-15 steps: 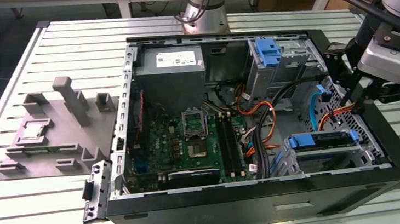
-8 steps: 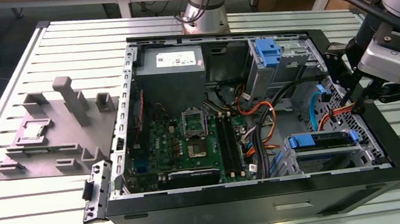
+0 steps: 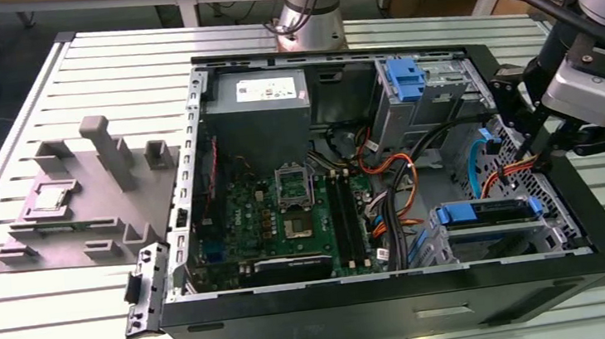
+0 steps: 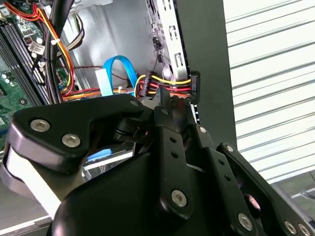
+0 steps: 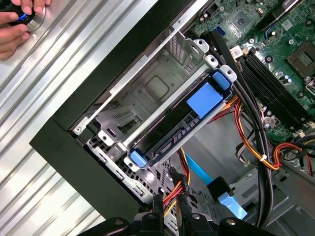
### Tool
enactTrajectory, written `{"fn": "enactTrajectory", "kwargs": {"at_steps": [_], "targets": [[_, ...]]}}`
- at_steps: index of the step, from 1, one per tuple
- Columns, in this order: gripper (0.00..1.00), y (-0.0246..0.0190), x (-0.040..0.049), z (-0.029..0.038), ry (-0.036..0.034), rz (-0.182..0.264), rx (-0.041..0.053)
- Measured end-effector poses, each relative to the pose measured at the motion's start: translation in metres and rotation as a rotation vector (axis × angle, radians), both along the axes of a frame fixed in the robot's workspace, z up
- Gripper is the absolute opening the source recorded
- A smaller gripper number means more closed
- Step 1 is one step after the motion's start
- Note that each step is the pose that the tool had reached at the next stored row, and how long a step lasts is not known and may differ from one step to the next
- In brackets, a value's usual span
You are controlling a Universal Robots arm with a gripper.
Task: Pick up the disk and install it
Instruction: 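Insert the first disk wire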
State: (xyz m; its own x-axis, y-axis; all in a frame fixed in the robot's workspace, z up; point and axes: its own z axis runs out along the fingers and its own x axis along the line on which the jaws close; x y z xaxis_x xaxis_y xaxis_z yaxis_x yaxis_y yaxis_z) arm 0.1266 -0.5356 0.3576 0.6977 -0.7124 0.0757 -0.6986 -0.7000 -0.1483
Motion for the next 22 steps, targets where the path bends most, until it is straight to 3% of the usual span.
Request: {"fn": "enactTrajectory", "kwargs": {"at_steps": [5, 8, 11, 17, 22], "targets": [[0.25, 0.0001, 0.0001, 0.0001, -0.027, 0.025, 0.0001], [0.25, 0.0, 0.0, -0.0004, -0.0347, 0.065, 0.0008], [0.25, 0.0, 0.0003, -0.0014, -0.0367, 0.098, 0.0004], [0.25, 0.0, 0.0012, -0.0015, -0.0465, 0.107, -0.0204], [0.25, 0.0001, 0.0015, -0.0023, -0.0682, 0.127, -0.0316]]}}
